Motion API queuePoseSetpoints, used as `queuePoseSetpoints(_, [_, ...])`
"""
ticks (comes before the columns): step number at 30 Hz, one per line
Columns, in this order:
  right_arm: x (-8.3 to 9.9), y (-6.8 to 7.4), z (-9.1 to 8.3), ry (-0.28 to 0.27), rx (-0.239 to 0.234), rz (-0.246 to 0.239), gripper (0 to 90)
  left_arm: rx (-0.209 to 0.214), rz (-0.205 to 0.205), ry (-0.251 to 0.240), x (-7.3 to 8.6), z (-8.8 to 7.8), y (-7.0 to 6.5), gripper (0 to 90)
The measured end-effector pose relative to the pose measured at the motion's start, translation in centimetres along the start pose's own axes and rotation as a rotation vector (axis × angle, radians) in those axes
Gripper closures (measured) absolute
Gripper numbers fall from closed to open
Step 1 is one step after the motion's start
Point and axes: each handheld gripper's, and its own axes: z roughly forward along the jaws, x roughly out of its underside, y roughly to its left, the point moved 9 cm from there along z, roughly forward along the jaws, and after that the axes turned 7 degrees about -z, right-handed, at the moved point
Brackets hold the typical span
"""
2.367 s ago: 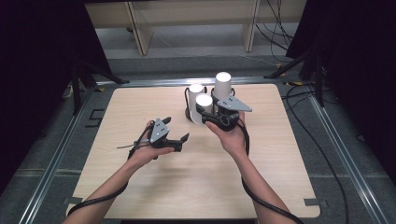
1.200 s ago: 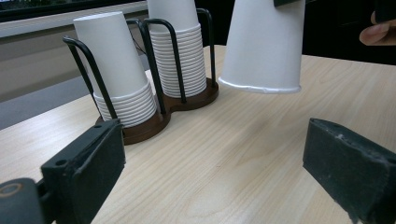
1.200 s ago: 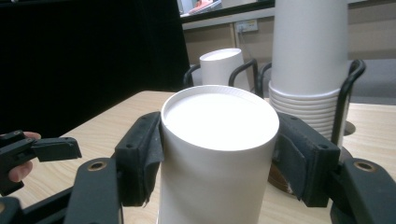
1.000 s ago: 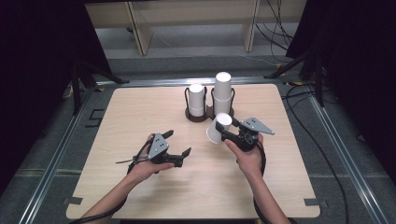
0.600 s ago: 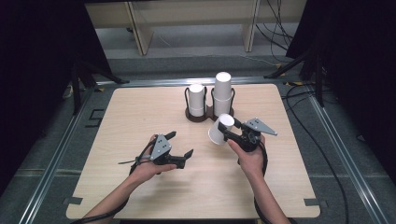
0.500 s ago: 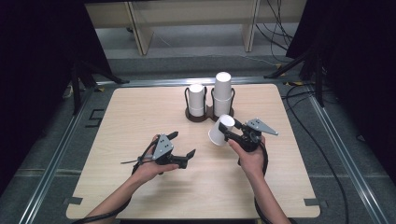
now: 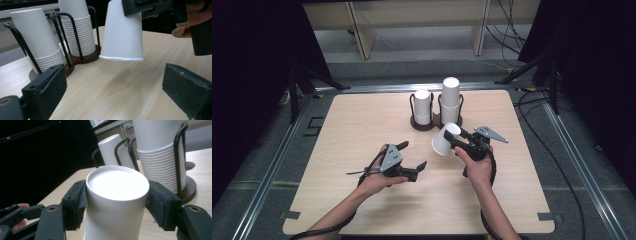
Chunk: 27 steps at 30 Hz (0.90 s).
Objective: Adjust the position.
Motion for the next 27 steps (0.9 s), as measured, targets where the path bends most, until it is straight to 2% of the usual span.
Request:
queuePoseSetpoints(2, [-0.1,0.1,0.0,-0.002,-0.007,0.013,36.2,-0.001,-0.004,-0.008,0.0,0.3,0.0,5.1])
queuePoseSetpoints(3, [-0.1,0.1,0.0,-0.001,-0.009,0.016,36.2,-0.003,0.003,0.004,0.1,0.4,0.1,5.1])
queuePoseSetpoints(4, [-0.1,0.1,0.0,0.004,-0.005,0.02,36.2,0.001,-0.001,-0.013,0.0,0.7,0.0,5.1])
queuePoseSetpoints(6, [-0.1,0.1,0.0,0.0,-0.019,0.037,36.2,0.002,0.007,0.001,0.1,0.8,0.0,5.2])
queuePoseSetpoints(7, [-0.1,0.0,0.0,0.002,-0.027,0.054,36.2,0.0,0.017,0.001,0.0,1.0,-0.2,5.1])
queuePoseSetpoints(9, [-0.1,0.0,0.1,0.004,-0.028,0.086,36.2,0.006,0.012,-0.014,-0.1,1.3,-0.3,5.2])
queuePoseSetpoints(10, [-0.2,-0.2,0.1,-0.01,-0.035,0.07,36.2,0.006,0.016,-0.005,0.0,1.3,-0.4,5.2])
queuePoseSetpoints(13, [-0.3,-0.3,0.1,-0.006,-0.032,0.09,36.2,0.007,0.018,-0.004,0.0,1.7,-0.7,5.2])
queuePoseSetpoints(14, [-0.2,-0.2,0.1,-0.003,-0.038,0.114,36.2,0.009,0.02,-0.017,-0.1,1.9,-0.7,5.2])
queuePoseSetpoints(16, [-0.3,-0.4,0.0,-0.005,-0.035,0.108,36.2,0.008,0.023,-0.01,-0.1,2.0,-0.8,5.3])
queuePoseSetpoints(20, [-0.2,-0.5,0.0,-0.004,-0.039,0.13,36.2,0.011,0.024,-0.008,-0.2,2.3,-1.0,5.4])
queuePoseSetpoints(21, [-0.1,-0.5,0.0,0.002,-0.039,0.15,36.2,0.011,0.027,-0.004,-0.2,2.4,-1.1,5.4])
queuePoseSetpoints(22, [-0.1,-0.5,0.0,-0.007,-0.048,0.146,36.2,0.016,0.022,-0.017,-0.2,2.6,-1.1,5.4])
queuePoseSetpoints(24, [0.0,-0.7,0.0,0.001,-0.037,0.157,36.2,0.014,0.025,-0.008,-0.2,2.7,-1.2,5.4])
queuePoseSetpoints(25, [0.0,-0.8,0.0,-0.003,-0.039,0.157,36.2,0.014,0.027,-0.008,-0.2,2.7,-1.2,5.4])
queuePoseSetpoints(26, [-0.1,-0.6,0.0,-0.006,-0.061,0.178,36.2,0.013,0.028,-0.012,-0.2,2.8,-1.2,5.4])
queuePoseSetpoints(27, [0.0,-0.9,0.0,0.003,-0.046,0.178,36.2,0.012,0.027,-0.008,-0.2,3.0,-1.2,5.4])
